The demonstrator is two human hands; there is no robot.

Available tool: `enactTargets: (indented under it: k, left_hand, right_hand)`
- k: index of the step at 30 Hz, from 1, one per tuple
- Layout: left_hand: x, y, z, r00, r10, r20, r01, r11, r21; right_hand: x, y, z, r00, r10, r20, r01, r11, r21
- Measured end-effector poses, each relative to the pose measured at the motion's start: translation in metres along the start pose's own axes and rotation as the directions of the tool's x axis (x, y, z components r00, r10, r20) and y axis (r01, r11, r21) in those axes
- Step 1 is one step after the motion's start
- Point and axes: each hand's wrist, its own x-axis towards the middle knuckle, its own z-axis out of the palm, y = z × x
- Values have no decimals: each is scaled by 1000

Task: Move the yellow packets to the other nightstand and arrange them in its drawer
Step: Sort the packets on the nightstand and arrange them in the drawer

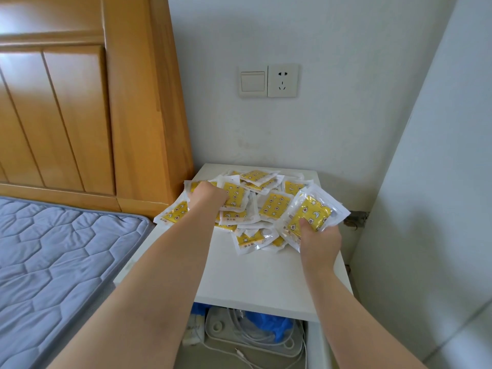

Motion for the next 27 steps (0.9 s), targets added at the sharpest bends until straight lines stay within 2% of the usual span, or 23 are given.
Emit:
enactTargets:
  k: [3,8,13,21,27]
  left_hand:
    - [-1,0,2,998,38,-49,-39,999,-3]
    - [-2,4,3,993,85,-87,-95,989,-113]
    - [-7,8,-5,999,25,-40,-36,950,-311]
    - [-17,2,-19,990,-96,108,143,771,-621]
    - [-28,-3,-22,963,-45,264,239,593,-769]
  right_hand:
    - [0,0,1,1000,4,1,-4,1000,-2]
    - [-1,-1,1,1000,7,6,-7,1000,7]
    - [-1,1,1,1000,-7,12,7,1000,-14]
    - [-1,0,2,1000,-15,4,15,997,-72]
    - [-6,-4,5,999,-32,-5,31,981,-194]
